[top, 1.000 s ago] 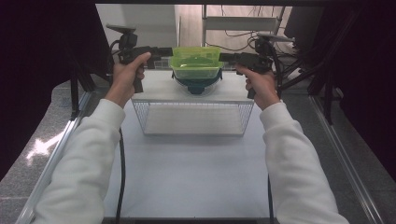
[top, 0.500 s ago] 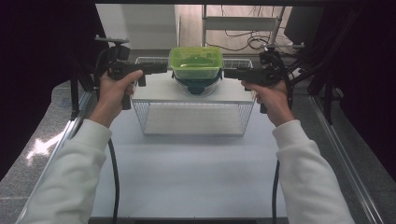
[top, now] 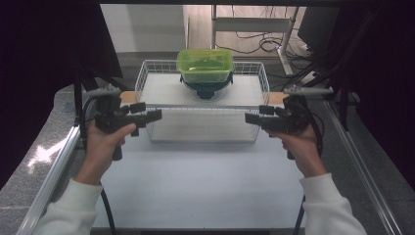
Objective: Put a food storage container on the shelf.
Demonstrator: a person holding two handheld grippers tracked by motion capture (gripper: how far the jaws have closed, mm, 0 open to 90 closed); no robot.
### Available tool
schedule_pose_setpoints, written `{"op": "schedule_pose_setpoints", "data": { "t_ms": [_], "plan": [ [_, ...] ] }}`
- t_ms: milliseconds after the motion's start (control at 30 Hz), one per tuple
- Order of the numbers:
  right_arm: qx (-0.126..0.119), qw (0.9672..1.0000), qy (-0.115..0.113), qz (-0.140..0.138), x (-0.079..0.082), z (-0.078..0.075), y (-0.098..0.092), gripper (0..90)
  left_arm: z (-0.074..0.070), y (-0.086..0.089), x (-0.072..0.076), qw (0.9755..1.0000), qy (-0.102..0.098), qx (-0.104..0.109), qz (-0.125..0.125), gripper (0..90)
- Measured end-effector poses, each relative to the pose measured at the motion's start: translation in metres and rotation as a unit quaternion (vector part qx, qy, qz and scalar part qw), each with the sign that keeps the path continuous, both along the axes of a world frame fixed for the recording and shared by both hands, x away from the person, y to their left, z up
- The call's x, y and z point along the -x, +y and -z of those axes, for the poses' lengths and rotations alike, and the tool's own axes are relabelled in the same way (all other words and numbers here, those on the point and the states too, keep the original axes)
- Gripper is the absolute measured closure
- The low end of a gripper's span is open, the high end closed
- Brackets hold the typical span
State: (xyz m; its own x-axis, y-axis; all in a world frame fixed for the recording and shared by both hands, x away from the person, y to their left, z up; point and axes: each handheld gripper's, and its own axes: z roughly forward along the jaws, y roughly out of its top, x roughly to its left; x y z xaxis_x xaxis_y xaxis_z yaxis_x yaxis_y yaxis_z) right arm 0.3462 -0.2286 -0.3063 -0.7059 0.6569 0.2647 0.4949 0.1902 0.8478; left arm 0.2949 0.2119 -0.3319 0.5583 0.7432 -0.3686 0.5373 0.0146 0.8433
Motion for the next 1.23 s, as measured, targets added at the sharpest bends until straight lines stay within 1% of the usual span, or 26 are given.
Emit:
{"op": "schedule_pose_setpoints", "data": {
  "t_ms": [33, 100, 200, 267, 333, 400, 433, 467, 500, 567, 600, 633, 700, 733, 767, 833, 900, 1033, 1167, 1233],
  "plan": [
    [0.002, 1.0, 0.0, 0.004, 0.006, 0.007, -0.005, 25.4, 0.008, 0.0, 0.006, 1.0, 0.004, -0.003, 0.0, 20.1],
    [0.008, 0.9999, 0.003, 0.006, 0.017, 0.022, -0.014, 24.9, 0.026, -0.001, 0.016, 0.9997, 0.016, -0.016, -0.002, 20.1],
    [0.023, 0.9996, 0.007, 0.013, 0.032, 0.042, -0.026, 24.6, 0.056, -0.002, 0.03, 0.999, 0.031, -0.03, -0.01, 20.3],
    [0.033, 0.9993, 0.011, 0.015, 0.04, 0.055, -0.032, 24.6, 0.076, -0.003, 0.037, 0.9982, 0.044, -0.04, -0.011, 20.3],
    [0.041, 0.9989, 0.017, 0.013, 0.046, 0.068, -0.036, 24.6, 0.094, -0.006, 0.042, 0.9965, 0.057, -0.06, -0.01, 20.2],
    [0.047, 0.9985, 0.024, 0.016, 0.049, 0.08, -0.039, 24.6, 0.107, -0.007, 0.046, 0.9952, 0.062, -0.074, -0.011, 19.8],
    [0.051, 0.9981, 0.032, 0.015, 0.051, 0.087, -0.04, 24.4, 0.113, -0.008, 0.048, 0.9946, 0.065, -0.08, -0.008, 20.0],
    [0.057, 0.9976, 0.035, 0.016, 0.052, 0.093, -0.041, 24.4, 0.118, -0.009, 0.049, 0.9941, 0.064, -0.087, -0.008, 20.0],
    [0.058, 0.9975, 0.037, 0.019, 0.054, 0.1, -0.042, 24.4, 0.122, -0.009, 0.051, 0.994, 0.063, -0.088, -0.013, 20.2],
    [0.057, 0.9973, 0.042, 0.018, 0.056, 0.115, -0.045, 24.3, 0.132, -0.01, 0.051, 0.9936, 0.07, -0.088, -0.013, 20.7],
    [0.062, 0.9963, 0.056, 0.019, 0.057, 0.123, -0.047, 24.1, 0.134, -0.009, 0.051, 0.9931, 0.073, -0.091, -0.015, 20.5],
    [0.068, 0.9956, 0.063, 0.018, 0.057, 0.127, -0.047, 23.7, 0.137, -0.009, 0.051, 0.9928, 0.075, -0.091, -0.02, 20.5],
    [0.081, 0.994, 0.07, 0.022, 0.057, 0.136, -0.049, 23.6, 0.14, -0.008, 0.051, 0.9926, 0.077, -0.091, -0.022, 20.6],
    [0.084, 0.9935, 0.072, 0.023, 0.057, 0.139, -0.049, 23.4, 0.14, -0.007, 0.052, 0.9927, 0.077, -0.09, -0.022, 20.4],
    [0.082, 0.9936, 0.073, 0.025, 0.057, 0.14, -0.049, 23.4, 0.14, -0.007, 0.052, 0.993, 0.075, -0.088, -0.023, 20.5],
    [0.079, 0.9939, 0.073, 0.027, 0.057, 0.14, -0.049, 23.4, 0.14, -0.006, 0.053, 0.9934, 0.073, -0.085, -0.024, 20.4],
    [0.082, 0.9941, 0.065, 0.026, 0.058, 0.139, -0.047, 23.1, 0.141, -0.005, 0.053, 0.9933, 0.073, -0.087, -0.023, 20.4],
    [0.084, 0.9943, 0.059, 0.028, 0.06, 0.138, -0.045, 22.4, 0.142, -0.005, 0.053, 0.9932, 0.072, -0.088, -0.027, 19.8],
    [0.081, 0.9947, 0.057, 0.028, 0.059, 0.139, -0.045, 20.7, 0.143, -0.005, 0.053, 0.9929, 0.07, -0.091, -0.032, 19.2],
    [0.083, 0.9944, 0.056, 0.032, 0.057, 0.14, -0.045, 18.5, 0.144, -0.005, 0.052, 0.9923, 0.068, -0.098, -0.035, 18.8]
  ]
}}
